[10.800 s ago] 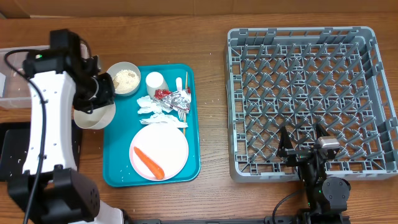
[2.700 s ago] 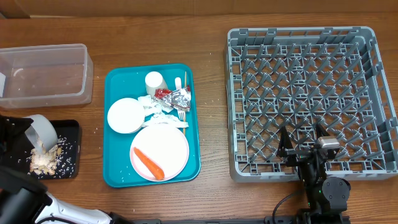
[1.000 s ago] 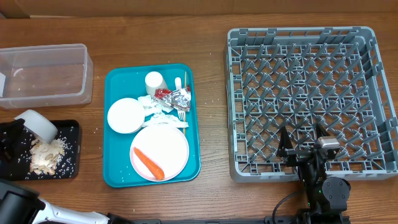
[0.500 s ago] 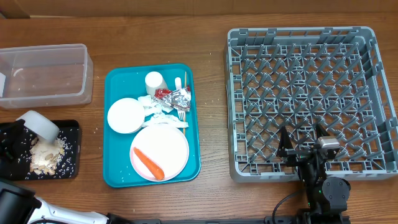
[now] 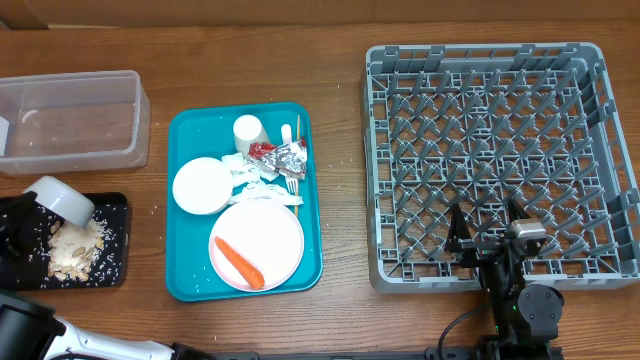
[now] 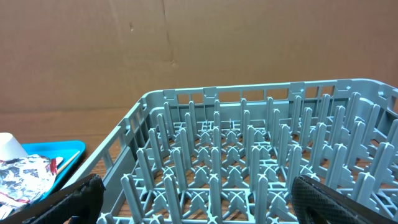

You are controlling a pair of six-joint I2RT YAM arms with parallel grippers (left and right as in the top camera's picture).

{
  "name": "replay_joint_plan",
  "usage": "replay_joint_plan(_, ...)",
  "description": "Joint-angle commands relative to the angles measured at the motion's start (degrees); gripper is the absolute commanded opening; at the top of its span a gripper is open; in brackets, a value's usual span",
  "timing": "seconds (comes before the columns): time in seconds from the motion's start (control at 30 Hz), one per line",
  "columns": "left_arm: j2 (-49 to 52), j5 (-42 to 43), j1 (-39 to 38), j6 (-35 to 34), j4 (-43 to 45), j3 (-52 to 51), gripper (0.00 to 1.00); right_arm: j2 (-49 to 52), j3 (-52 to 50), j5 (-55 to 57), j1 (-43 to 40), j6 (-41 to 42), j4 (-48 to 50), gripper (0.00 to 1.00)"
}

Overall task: Sort waste into correct bins and load items into the dishwasher rack
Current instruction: 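Tilt the bowl to dump rice and shells onto the black tray, then return the emptied bowl to the back of the teal tray and release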

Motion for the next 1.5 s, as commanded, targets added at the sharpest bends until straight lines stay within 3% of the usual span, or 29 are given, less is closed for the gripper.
replay_joint_plan(0.0, 0.9, 2.7, 0.9, 0.2, -0.6, -0.3, 0.04, -0.7, -0.6, 0.3, -0.4, 0.0, 0.2, 1.0)
replay_joint_plan(0.17, 1.1, -0.9, 1.0, -0.6, 0.0, -0.3, 0.04, -0.7, -0.6, 0.3, -0.4, 0.0, 0.2, 1.0)
replay_joint_plan(0.27, 1.1, 5.0, 1.1, 11.1, -4.4, -0.2, 0.04, -0.7, -0.6, 0.3, -0.4, 0.0, 0.2, 1.0)
replay_joint_plan(0.37, 1.3, 1.0, 1.4, 3.9, -2.1, -0.2, 0.04, -0.7, -0.6, 0.3, -0.4, 0.0, 0.2, 1.0)
replay_joint_plan(0.47, 1.3, 4.1, 1.5, 10.7, -4.6, -0.2, 0.04, -0.7, -0.6, 0.3, -0.4, 0.0, 0.2, 1.0)
replay_joint_plan(0.57, 1.7, 2.2, 1.7, 4.5, -4.5, -0.2, 0.04, -0.7, -0.6, 0.3, -0.4, 0.0, 0.2, 1.0)
replay_joint_plan(0.63, 1.5, 7.4, 1.7, 14.6, -9.4, -0.2, 0.04, -0.7, -0.6, 0.3, -0.4, 0.0, 0.2, 1.0)
replay_joint_plan(0.67, 1.5, 7.3, 1.7, 16.4, -8.6, -0.2, 0.04, -0.7, -0.6, 0.3, -0.4, 0.0, 0.2, 1.0)
replay_joint_plan(0.77, 1.9, 3.3, 1.8, 8.5, -6.1, -0.2, 0.04, -0.7, -0.6, 0.3, -0.4, 0.0, 0.2, 1.0)
replay_joint_plan(0.8, 1.8, 3.2, 1.8, 8.7, -7.8, -0.2, 0.04, -0.7, -0.6, 0.3, -0.4, 0.0, 0.2, 1.0)
replay_joint_plan(0.97, 1.4, 3.8, 1.7, 14.3, -13.3, -0.2, 0.04, -0.7, -0.6, 0.3, -0.4, 0.0, 0.2, 1.0)
replay_joint_plan(1.07, 1.2, 3.9, 1.1, 25.8, -21.0, 1.0, 0.04, -0.7, -0.6, 0.3, -0.4, 0.0, 0.2, 1.0)
replay_joint_plan(1.1, 0.9, 3.8, 0.6, 26.4, -20.9, 1.2, 0.04, -0.7, -0.6, 0.3, -0.4, 0.0, 0.2, 1.0)
replay_joint_plan(1.47, -10.7, -2.4, -11.9, 23.5, -20.8, 10.6, 0.04, -0.7, -0.6, 0.3, -0.4, 0.0, 0.2, 1.0)
